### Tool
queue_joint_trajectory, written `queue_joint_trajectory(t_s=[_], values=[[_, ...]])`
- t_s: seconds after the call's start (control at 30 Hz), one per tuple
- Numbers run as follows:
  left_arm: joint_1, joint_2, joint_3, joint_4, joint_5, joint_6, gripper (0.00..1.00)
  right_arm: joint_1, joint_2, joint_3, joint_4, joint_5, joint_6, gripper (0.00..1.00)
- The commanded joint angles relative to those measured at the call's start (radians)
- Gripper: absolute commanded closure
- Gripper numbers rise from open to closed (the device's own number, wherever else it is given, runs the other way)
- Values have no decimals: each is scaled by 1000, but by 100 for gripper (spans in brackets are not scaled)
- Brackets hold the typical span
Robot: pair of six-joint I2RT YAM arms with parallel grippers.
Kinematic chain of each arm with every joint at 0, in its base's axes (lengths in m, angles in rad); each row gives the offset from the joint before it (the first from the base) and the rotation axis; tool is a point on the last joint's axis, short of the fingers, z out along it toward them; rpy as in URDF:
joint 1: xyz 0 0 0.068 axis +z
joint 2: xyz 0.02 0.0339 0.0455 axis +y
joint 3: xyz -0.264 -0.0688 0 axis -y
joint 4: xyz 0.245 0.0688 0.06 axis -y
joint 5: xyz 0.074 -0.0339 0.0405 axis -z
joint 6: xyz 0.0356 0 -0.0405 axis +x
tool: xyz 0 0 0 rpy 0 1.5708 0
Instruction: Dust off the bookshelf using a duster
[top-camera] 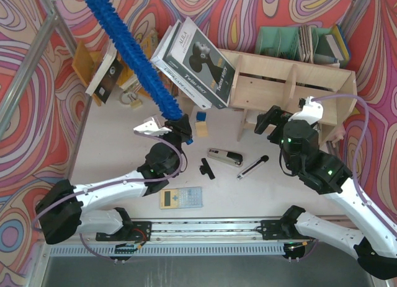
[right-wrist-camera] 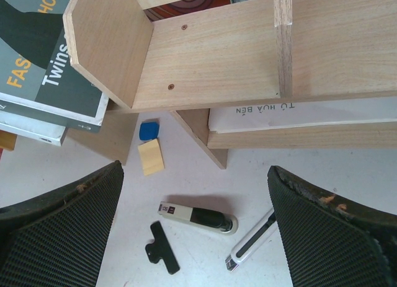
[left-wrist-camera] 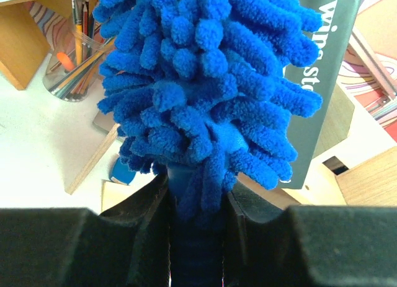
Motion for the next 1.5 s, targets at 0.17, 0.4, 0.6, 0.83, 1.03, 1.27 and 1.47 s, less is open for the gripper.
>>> queue_joint_trajectory(t_s=[0.17,0.4,0.6,0.83,1.03,1.27,1.47], values=[[7,-152,-45,-171,43,-91,100,1,-12,-11,-9,21,-6,13],[7,-327,-5,-612,149,-163,100,1,-12,-12,-13,18,3,13],[7,-440,15,-900,195,-239,100,2,-10,-19,-11,10,16,13],[7,-462,35,-988,282,-244,100,1,-7,-23,-7,0,26,13],[6,-431,89,-1069,344,-210,100,1,-7,-22,-11,1,26,13],[7,-437,143,-1189,339,-126,100,1,-6,-28,-9,1,27,13],[9,-394,165,-1267,356,-119,100,1,-4,-30,-5,2,24,13]])
